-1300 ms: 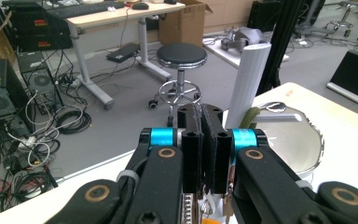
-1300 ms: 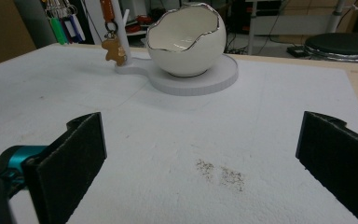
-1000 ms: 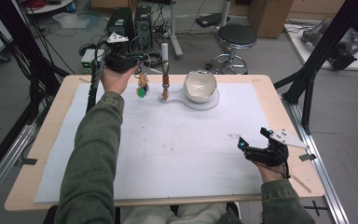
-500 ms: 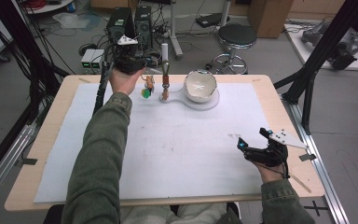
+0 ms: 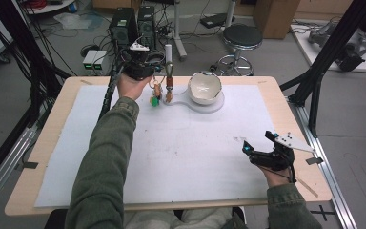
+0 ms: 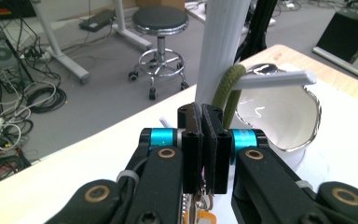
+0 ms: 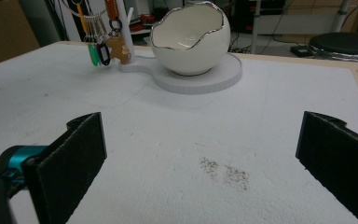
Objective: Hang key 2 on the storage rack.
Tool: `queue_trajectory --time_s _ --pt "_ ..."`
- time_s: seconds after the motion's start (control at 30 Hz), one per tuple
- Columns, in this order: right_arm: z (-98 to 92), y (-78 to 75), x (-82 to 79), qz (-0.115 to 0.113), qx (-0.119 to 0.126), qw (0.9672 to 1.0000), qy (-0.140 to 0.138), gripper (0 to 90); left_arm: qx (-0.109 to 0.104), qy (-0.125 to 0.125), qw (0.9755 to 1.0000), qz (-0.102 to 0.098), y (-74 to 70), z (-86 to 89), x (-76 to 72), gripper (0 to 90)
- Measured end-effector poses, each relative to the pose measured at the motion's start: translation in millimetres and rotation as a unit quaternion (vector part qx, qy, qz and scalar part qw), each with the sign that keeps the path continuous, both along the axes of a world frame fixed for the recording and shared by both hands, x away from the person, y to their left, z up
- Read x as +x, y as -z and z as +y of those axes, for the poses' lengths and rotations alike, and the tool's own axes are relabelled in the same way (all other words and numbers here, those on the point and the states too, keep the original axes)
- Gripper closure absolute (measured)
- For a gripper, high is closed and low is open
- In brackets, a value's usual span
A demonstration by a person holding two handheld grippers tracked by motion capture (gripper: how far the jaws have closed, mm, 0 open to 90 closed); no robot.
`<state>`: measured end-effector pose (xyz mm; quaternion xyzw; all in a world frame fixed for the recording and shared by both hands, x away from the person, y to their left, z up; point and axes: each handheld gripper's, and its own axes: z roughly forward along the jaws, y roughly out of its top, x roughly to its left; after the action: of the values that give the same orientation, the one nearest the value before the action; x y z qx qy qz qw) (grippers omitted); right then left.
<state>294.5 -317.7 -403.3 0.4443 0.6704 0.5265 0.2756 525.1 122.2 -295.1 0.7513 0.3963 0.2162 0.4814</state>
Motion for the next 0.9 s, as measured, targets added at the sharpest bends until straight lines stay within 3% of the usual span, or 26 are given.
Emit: queue_trajectory --time_s 0.2,0.3,0.37,0.43,0.53,0.7,0.83,0.9 --pt "-0.5 0.8 0.5 0.004 -0.002 1.0 0.002 0.6 0.011 0.005 0.9996 0.025 3.6 0.8 2.9 86.3" --pt "-0.1 0.5 0.2 0.004 0.001 1.0 0.003 0.6 0.002 0.007 0.9995 0.031 2.8 4.4 3.0 85.2" --pt "-0.2 0.5 0.2 0.004 0.0 1.0 0.004 0.6 -0.012 0.006 0.9996 0.026 -0.8 6.7 1.4 78.1" --pt "-0.5 0.8 0.4 0.005 0.0 1.0 0.006 0.6 -0.027 0.005 0.9994 0.022 -3.6 9.1 0.3 65.4" --pt "-1.2 1.2 0.4 0.008 0.002 0.9999 0.009 0.6 -0.045 0.01 0.9985 0.029 -5.7 13.9 0.0 52.6" --pt "-1.2 1.6 0.6 0.009 0.002 0.9999 0.008 0.6 -0.047 -0.002 0.9988 0.013 -7.8 16.2 -5.6 32.3" --pt "-1.5 1.9 0.6 0.01 0.004 0.9999 0.01 0.6 -0.05 -0.004 0.9987 0.013 -6.8 17.9 -8.9 21.3" --pt "-1.5 2.2 0.8 0.01 0.005 0.9999 0.011 0.6 -0.041 -0.005 0.9991 0.01 -6.0 19.2 -11.1 16.6"
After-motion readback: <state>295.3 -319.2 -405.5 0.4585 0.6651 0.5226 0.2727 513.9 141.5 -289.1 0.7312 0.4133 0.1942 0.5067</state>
